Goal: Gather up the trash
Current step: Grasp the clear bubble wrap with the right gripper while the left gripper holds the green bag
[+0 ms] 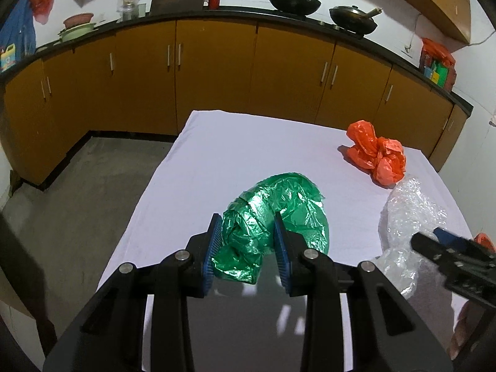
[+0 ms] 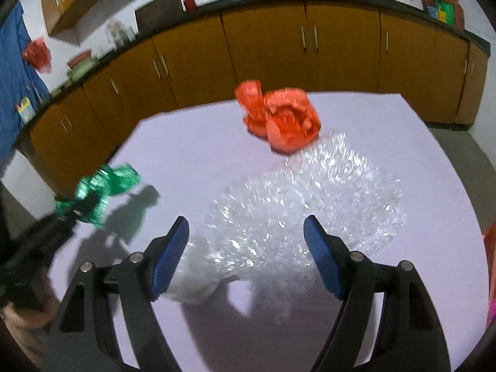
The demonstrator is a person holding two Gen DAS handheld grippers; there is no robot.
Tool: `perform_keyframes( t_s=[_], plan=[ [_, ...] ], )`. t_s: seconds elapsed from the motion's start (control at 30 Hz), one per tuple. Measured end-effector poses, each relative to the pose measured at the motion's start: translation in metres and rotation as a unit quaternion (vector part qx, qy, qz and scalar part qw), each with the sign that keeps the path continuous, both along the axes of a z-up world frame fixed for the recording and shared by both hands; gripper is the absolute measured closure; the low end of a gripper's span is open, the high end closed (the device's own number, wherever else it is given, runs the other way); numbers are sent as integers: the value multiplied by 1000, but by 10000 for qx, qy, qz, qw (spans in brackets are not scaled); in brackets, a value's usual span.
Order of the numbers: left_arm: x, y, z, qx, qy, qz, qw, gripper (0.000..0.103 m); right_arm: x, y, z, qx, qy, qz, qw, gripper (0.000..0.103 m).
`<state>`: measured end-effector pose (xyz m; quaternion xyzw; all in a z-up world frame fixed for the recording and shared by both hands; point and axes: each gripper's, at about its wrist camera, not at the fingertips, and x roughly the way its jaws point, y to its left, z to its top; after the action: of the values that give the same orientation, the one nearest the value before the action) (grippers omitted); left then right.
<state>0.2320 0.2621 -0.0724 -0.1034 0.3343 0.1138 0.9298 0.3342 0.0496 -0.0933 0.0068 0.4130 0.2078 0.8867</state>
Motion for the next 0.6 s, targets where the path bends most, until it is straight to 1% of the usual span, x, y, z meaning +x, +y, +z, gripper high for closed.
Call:
perform_keyframes(
  t_s=[0.03, 0.07, 0.1, 0.13, 0.17, 0.23, 0.3, 0.47, 0.6],
  plan=[
    [0, -1, -1, -6, -3, -21, 10000, 70, 1, -4, -4, 8, 94, -32, 10000, 51],
    [1, -2, -1, -6, -7, -39, 10000, 70, 2, -9, -8, 42, 197, -70, 9998, 58],
    [1, -2, -1, -6, -6, -49, 10000, 70, 4, -15, -10, 141, 307, -138, 9993, 73],
    [1, -4, -2, -23, -7, -63, 10000, 70, 3, -22, -12, 207, 348, -191, 9990, 78],
    [1, -5, -2, -38, -13, -80, 10000, 70, 2, -28, -11, 258, 351, -245, 9987, 82],
    [0, -9, -1, -36, -40, -108, 9999, 70, -2, -42, -9, 304, 285, -355, 9985, 85],
    [-2, -12, 1, -44, -64, -132, 9999, 70, -7, -53, -5, 360, 227, -438, 9981, 86],
    [-5, -27, 13, -84, -187, -239, 9995, 70, -26, -76, 8, 327, -40, -589, 9977, 87],
    [-9, -46, 25, -60, -305, -396, 9987, 70, -47, -95, 25, 248, -338, -672, 9969, 87]
  ],
)
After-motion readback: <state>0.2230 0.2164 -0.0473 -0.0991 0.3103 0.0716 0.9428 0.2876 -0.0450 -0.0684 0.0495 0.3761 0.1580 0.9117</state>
